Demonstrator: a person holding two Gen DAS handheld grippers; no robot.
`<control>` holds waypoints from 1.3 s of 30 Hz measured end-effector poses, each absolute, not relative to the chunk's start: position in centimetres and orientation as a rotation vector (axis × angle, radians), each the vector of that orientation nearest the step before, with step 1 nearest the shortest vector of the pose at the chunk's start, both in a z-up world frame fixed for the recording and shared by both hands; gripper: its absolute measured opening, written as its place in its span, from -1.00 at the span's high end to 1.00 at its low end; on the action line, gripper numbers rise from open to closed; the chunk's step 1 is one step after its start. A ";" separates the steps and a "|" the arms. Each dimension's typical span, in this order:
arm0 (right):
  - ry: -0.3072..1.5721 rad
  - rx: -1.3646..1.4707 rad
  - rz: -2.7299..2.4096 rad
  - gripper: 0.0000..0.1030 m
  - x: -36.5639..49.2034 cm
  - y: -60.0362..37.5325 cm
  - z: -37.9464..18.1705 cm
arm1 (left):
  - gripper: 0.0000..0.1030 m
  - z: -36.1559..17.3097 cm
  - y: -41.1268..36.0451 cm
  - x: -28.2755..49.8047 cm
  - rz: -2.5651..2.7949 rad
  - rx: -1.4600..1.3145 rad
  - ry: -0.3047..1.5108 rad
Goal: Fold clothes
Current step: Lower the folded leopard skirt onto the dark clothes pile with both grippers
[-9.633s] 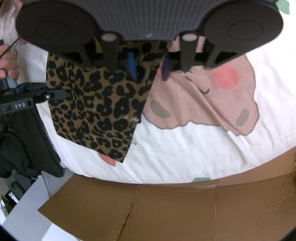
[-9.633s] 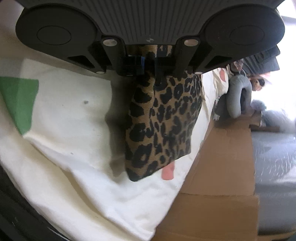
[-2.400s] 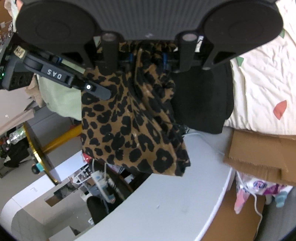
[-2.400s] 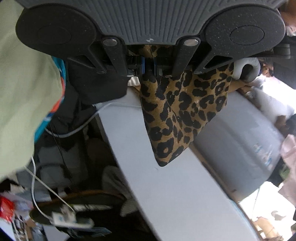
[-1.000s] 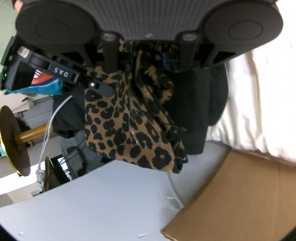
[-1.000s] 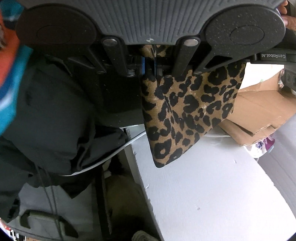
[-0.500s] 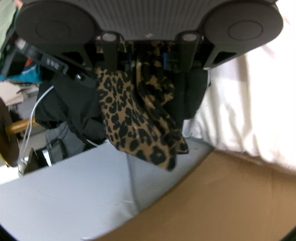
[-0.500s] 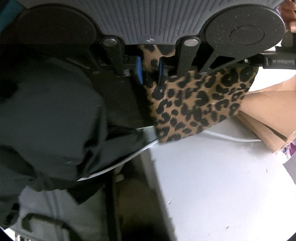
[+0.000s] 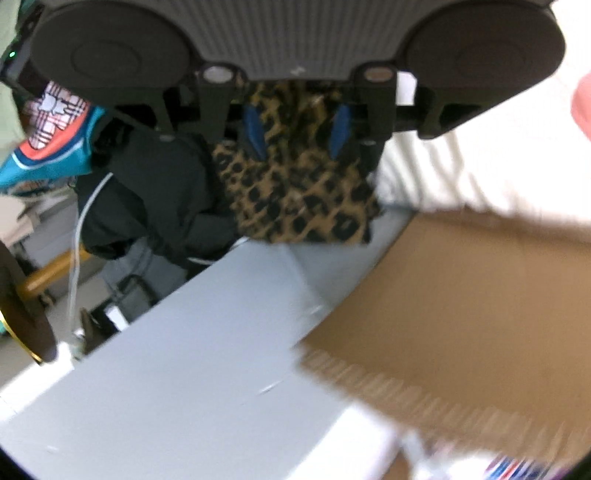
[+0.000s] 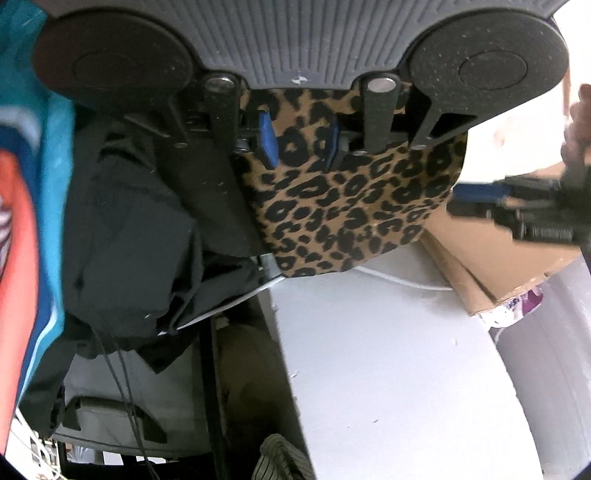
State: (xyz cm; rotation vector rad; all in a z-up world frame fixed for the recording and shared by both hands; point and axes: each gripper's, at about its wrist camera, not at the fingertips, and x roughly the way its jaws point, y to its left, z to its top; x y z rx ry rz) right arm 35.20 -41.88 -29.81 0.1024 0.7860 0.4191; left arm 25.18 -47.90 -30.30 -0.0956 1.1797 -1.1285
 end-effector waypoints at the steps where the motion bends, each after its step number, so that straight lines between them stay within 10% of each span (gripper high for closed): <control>1: 0.785 0.103 0.422 0.37 35.0 -41.5 -30.0 | 0.31 -30.3 -48.1 25.0 -1.132 -0.081 1.170; 39: 0.817 0.100 0.308 0.24 28.7 -44.2 -33.6 | 0.48 -29.7 -48.5 15.7 -1.248 0.232 0.945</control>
